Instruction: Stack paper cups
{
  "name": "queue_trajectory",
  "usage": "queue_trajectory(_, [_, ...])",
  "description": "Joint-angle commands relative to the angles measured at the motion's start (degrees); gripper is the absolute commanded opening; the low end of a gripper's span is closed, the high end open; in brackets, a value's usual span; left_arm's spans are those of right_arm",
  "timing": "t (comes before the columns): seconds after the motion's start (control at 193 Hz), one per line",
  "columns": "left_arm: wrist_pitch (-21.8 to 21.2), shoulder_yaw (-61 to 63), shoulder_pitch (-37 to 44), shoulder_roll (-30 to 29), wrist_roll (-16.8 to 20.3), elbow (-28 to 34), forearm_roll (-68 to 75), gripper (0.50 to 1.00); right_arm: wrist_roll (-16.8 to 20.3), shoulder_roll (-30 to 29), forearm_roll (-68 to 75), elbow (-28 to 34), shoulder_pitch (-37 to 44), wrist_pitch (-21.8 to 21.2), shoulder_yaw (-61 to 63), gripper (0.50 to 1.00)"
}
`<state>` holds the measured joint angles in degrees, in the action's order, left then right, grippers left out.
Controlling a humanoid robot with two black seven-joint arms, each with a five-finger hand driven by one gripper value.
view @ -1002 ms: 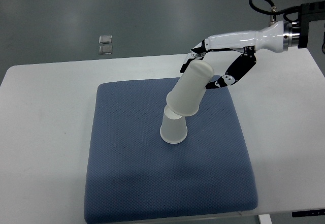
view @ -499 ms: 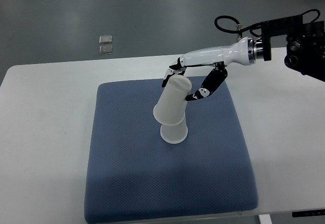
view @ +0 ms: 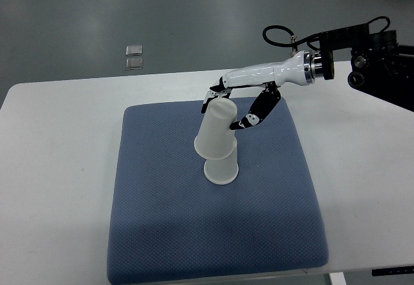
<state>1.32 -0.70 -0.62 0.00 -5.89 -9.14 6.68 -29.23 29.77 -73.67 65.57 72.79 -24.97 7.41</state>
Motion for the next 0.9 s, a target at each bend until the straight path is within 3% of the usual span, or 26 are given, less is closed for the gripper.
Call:
queue_trajectory(0.0, [0.0,0.0,0.0,0.0,0.0,0.0,0.0,1.0,-0.3,0.7,0.6,0.1,0.9,-0.4,0.2,0.646])
queue_trajectory(0.893, [0.0,0.0,0.0,0.0,0.0,0.0,0.0,1.0,-0.5,1.0,-0.6,-0.1,0.7,-1.1,-1.6,0.672])
